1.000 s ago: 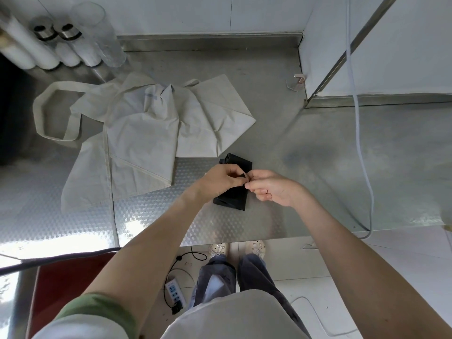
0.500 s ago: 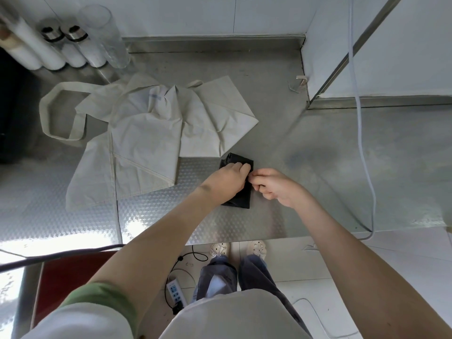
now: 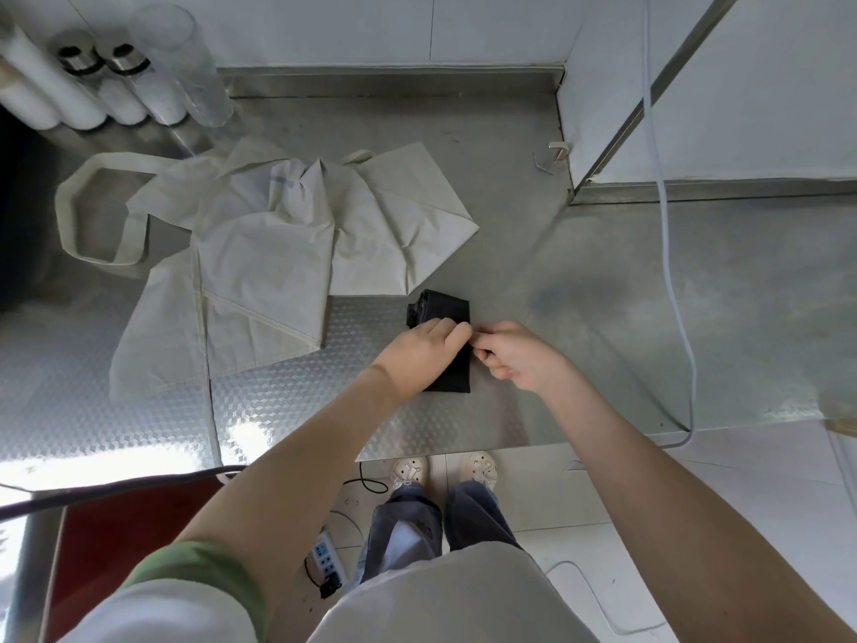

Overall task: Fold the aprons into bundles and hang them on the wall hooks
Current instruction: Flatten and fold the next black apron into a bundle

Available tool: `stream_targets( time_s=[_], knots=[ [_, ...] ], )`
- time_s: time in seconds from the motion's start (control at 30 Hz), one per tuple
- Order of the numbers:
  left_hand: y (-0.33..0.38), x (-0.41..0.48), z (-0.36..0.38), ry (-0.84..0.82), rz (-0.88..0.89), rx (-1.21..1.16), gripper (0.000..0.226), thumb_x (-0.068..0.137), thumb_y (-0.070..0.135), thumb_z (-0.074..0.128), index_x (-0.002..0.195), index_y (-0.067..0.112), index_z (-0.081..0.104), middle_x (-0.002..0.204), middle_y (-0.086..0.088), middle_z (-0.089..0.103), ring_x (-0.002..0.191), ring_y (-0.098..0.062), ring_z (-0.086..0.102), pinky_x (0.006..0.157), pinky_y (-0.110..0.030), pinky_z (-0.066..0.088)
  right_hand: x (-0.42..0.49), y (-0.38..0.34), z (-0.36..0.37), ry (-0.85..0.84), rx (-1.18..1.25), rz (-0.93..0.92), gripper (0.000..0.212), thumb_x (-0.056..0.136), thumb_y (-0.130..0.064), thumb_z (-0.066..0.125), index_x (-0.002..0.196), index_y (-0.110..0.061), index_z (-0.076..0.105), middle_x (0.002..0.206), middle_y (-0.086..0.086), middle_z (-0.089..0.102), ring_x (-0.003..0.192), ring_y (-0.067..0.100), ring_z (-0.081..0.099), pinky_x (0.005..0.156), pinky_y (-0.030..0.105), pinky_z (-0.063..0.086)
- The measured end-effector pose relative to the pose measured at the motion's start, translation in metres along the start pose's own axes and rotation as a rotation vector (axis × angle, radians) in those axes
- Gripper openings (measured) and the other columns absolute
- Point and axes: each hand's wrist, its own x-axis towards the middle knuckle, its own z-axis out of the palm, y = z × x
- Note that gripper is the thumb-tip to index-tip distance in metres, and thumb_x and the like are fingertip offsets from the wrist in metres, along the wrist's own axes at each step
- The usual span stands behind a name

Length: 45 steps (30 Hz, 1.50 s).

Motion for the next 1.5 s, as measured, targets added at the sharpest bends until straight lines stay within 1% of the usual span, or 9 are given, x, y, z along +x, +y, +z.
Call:
stream_targets(
  time_s=[0.2,0.37,0.57,0.67,0.77,0.87,1.07,1.2,1.5],
  knots=[
    [0.002,-0.004,0.004,-0.007,-0.08,-0.108,0.04,0.071,-0.014,0.04,0.102,0.011,0.044,0.082,-0.012,0.063,0.066,-0.026,0.063,0.045,-0.03,0.052,0.002,0.01,0.008,0.046,0.149,-0.037,0.021,0.097,-0.009,0.049,0.078,-0.009,0.057,0.05,0.001,0.036,0.031,0.005,0.021,0.032,0.018,0.01],
    [0.003,-0.015,0.007,0.151,-0.458,-0.292,0.032,0.079,-0.005,0.059,0.1,0.016,0.05,0.122,-0.008,0.044,0.114,-0.026,0.043,0.093,-0.045,0.046,0.008,0.011,0.017,0.232,0.228,-0.071,0.026,0.094,-0.001,0.047,0.071,-0.011,0.05,0.053,0.003,0.035,0.04,0.009,0.037,0.036,0.018,0.025],
    [0.006,-0.025,0.004,0.211,-0.501,-0.32,0.04,0.073,-0.014,0.062,0.091,0.016,0.042,0.111,-0.011,0.051,0.105,-0.025,0.039,0.083,-0.045,0.046,0.007,0.017,0.025,0.343,0.123,-0.123,0.021,0.097,-0.005,0.048,0.077,-0.013,0.052,0.067,0.007,0.05,0.061,0.015,0.053,0.045,0.021,0.049],
    [0.002,-0.03,-0.007,0.047,-0.556,-0.479,0.023,0.09,0.013,0.061,0.109,0.001,0.054,0.123,-0.023,0.054,0.121,-0.036,0.047,0.101,-0.054,0.042,0.006,0.013,0.024,0.341,0.207,-0.173,0.021,0.097,-0.008,0.044,0.08,-0.019,0.049,0.079,0.008,0.052,0.071,0.018,0.054,0.057,0.025,0.046],
    [0.003,-0.03,-0.019,-0.147,-0.458,-0.316,0.087,0.078,0.062,0.06,0.136,0.0,0.043,0.145,-0.017,0.043,0.138,-0.031,0.035,0.118,-0.048,0.018,-0.002,0.001,0.017,0.275,0.31,-0.15,0.022,0.098,-0.011,0.043,0.08,-0.021,0.047,0.075,0.004,0.053,0.067,0.018,0.053,0.058,0.028,0.044],
    [0.006,-0.022,-0.023,-0.116,-0.287,-0.117,0.075,0.081,0.055,0.057,0.131,-0.001,0.052,0.14,-0.017,0.051,0.132,-0.03,0.046,0.112,-0.048,0.029,-0.015,-0.013,0.012,0.23,0.367,-0.192,0.023,0.098,-0.011,0.046,0.077,-0.019,0.048,0.075,0.003,0.055,0.064,0.016,0.053,0.056,0.026,0.042],
    [0.036,0.033,-0.072,0.12,-0.842,-0.75,0.013,0.094,0.02,0.058,0.104,0.013,0.062,0.079,-0.002,0.064,0.07,-0.007,0.059,0.066,-0.022,0.044,-0.051,-0.039,-0.003,0.202,0.362,-0.399,0.009,0.1,-0.013,0.047,0.093,-0.014,0.053,0.09,0.005,0.06,0.068,0.015,0.059,0.059,0.024,0.048],
    [0.048,0.067,-0.099,0.135,-0.947,-1.236,0.022,0.101,0.019,0.045,0.088,0.017,0.063,0.088,-0.004,0.069,0.08,-0.008,0.068,0.075,-0.027,0.058,-0.089,-0.056,-0.018,0.322,0.066,-0.398,0.01,0.095,-0.022,0.058,0.094,-0.014,0.052,0.084,0.0,0.055,0.069,0.012,0.053,0.062,0.022,0.047],
    [0.092,0.115,-0.138,-0.021,-0.814,-1.327,0.033,0.101,0.018,0.04,0.085,0.006,0.065,0.077,-0.005,0.074,0.079,-0.021,0.072,0.079,-0.031,0.057,-0.15,-0.09,-0.057,0.622,-0.419,-0.461,0.02,0.089,-0.015,0.048,0.069,-0.016,0.045,0.064,0.004,0.04,0.061,0.019,0.038,0.056,0.03,0.029]
  ],
)
